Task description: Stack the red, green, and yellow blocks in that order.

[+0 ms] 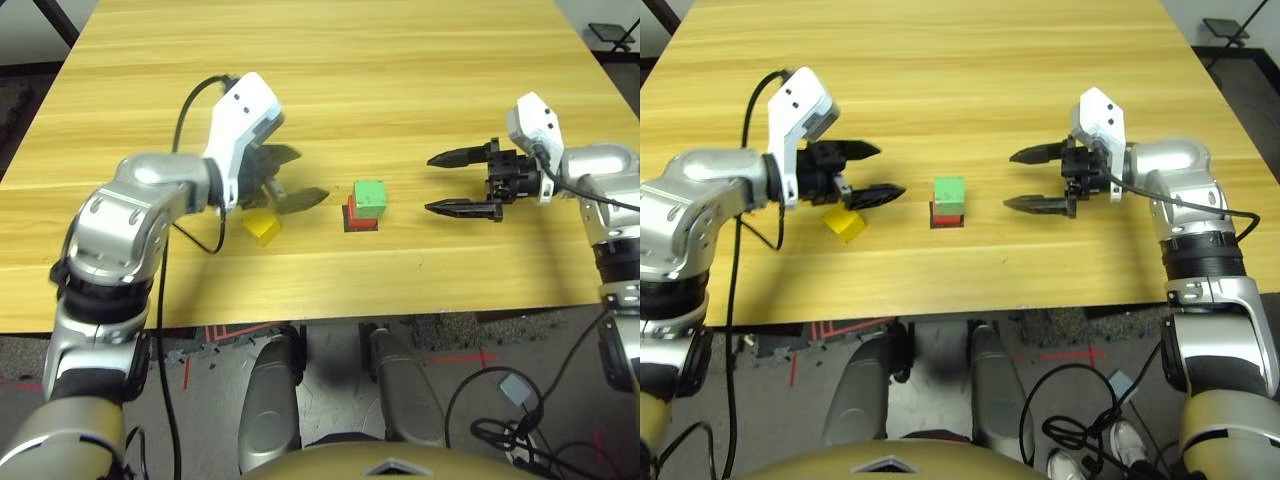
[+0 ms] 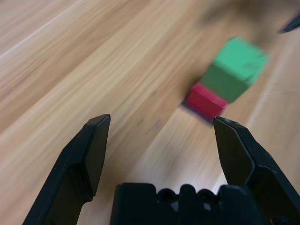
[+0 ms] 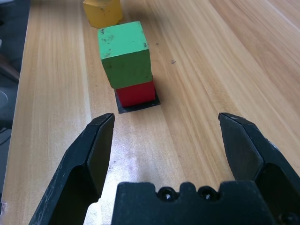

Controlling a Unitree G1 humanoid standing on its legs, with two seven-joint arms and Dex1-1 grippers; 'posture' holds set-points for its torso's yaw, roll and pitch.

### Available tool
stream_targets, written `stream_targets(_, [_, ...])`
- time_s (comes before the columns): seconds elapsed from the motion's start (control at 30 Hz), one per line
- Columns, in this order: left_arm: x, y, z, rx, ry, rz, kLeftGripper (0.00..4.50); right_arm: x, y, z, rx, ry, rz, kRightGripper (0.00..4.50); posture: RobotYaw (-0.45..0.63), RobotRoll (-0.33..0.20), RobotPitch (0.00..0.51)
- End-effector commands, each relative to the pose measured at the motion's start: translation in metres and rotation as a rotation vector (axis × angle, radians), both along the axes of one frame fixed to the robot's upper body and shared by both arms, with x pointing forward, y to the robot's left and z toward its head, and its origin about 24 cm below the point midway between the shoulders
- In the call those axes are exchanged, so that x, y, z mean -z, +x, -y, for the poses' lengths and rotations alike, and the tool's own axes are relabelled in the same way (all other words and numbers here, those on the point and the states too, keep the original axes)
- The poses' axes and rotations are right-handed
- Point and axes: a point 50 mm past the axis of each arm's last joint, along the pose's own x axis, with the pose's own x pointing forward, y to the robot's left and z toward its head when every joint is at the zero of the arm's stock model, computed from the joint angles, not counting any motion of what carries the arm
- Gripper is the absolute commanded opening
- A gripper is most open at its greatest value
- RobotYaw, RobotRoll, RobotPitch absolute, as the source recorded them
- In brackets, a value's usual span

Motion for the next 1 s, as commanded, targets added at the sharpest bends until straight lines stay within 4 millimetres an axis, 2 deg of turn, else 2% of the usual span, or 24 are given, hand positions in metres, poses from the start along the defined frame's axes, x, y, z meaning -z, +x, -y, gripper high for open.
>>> stream_targets(0.03, [0.010, -0.014, -0.007, -0.122, 0.027, 0.007, 4.45, 0.003, 0.004, -0.001, -0.013, -0.017, -0.009, 4.50, 0.19, 0.024, 0.252])
stream_targets(0.23, [0.034, -0.022, -0.006, -0.196, 0.082, 0.018, 4.45, 0.002, 0.008, -0.005, -0.033, -0.018, -0.011, 4.50, 0.21, 0.012, 0.257])
stream_targets(0.87, [0.065, -0.020, -0.017, -0.194, 0.125, -0.060, 4.45, -0.001, 0.006, -0.003, -0.030, -0.022, -0.010, 4.50, 0.17, -0.005, 0.263])
stream_targets(0.97, [0.067, -0.020, -0.016, -0.182, 0.128, -0.067, 3.85, -0.002, 0.006, -0.003, -0.024, -0.019, -0.009, 4.50, 0.17, -0.006, 0.262])
stream_targets(1.0, [0.068, -0.020, -0.016, -0.180, 0.129, -0.068, 3.46, -0.002, 0.005, -0.003, -0.023, -0.018, -0.009, 4.50, 0.17, -0.006, 0.262])
